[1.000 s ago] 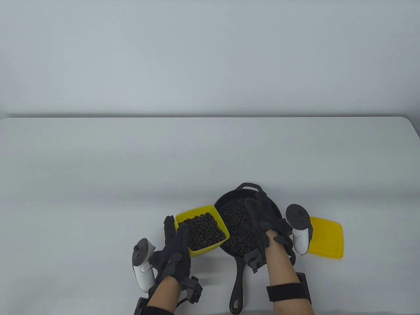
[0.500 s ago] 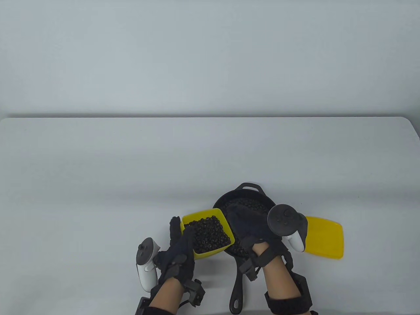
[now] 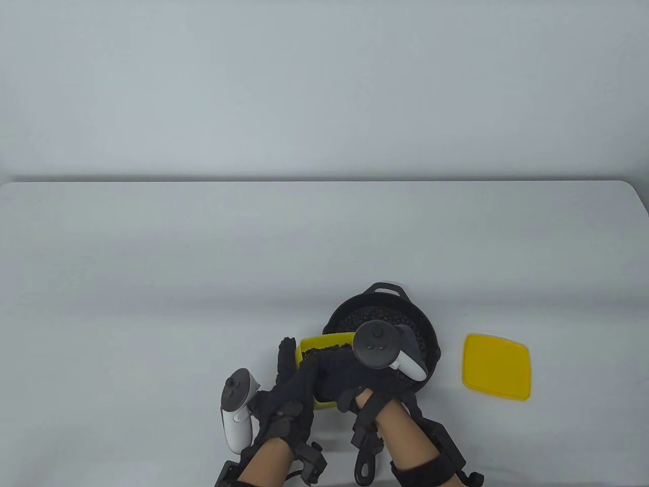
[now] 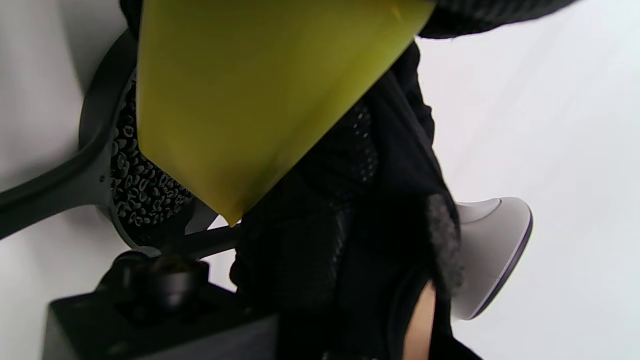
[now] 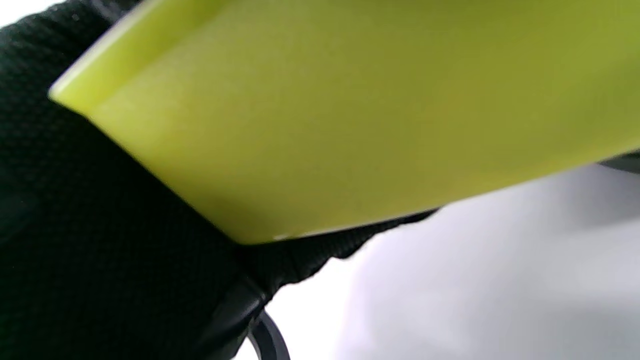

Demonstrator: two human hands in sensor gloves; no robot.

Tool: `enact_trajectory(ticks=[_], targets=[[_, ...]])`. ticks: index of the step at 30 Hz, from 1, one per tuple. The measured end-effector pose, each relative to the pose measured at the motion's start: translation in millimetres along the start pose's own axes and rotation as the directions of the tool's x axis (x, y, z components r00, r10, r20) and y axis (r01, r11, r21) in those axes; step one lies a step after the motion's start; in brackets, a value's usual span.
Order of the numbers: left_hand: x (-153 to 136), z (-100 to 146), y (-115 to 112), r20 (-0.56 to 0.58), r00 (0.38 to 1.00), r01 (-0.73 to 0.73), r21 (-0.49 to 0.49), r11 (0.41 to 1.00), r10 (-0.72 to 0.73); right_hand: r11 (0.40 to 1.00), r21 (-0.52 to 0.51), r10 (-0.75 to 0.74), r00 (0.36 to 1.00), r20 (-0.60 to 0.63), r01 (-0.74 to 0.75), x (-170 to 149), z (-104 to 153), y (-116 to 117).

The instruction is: Sprinkle coffee beans onto the frying pan

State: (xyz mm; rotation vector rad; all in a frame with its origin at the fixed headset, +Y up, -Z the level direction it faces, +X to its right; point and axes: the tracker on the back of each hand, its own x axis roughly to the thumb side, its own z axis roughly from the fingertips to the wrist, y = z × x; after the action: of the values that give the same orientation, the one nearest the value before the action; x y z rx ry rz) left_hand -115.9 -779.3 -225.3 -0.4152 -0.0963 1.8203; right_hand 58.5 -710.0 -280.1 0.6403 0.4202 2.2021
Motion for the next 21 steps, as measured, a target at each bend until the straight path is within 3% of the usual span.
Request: enact_trajectory(ticks=[3,7,13,18,21], targets=[[-0.9,-1.1,4.4,-0.001,1.0,0.0,-0.005,1.0,0.0,0.986,-0.095,-0.14,0.99,-0.024,0.137,-9.3,2.3,-2.9],[-7.7,-3.4,7.2,-0.029,0.995,-0.091,0.008,0.996,0.091,0.908,-0.251,-0.352,0.936,-0.018,0.337,-26.7,13.4,-16.1],[-13.4,-6.1,4.7,-0.058,0.993,-0.104,0.002,0.995,0.104,0.815,-0.353,-0.492,0.871,-0.004,0.459,-45.8,23.2,-29.1],[-12.5,-5.2,14.9,-0.048,0.994,-0.091,0.055,0.994,0.093,0.677,-0.453,-0.625,0.778,0.061,0.58,-65.3,36.4,-47.6],[-12.3,-5.0,22.9,-0.043,0.996,-0.079,0.102,0.992,0.084,0.656,-0.537,-0.609,0.792,0.038,0.53,-81.4,47.0,-61.7]])
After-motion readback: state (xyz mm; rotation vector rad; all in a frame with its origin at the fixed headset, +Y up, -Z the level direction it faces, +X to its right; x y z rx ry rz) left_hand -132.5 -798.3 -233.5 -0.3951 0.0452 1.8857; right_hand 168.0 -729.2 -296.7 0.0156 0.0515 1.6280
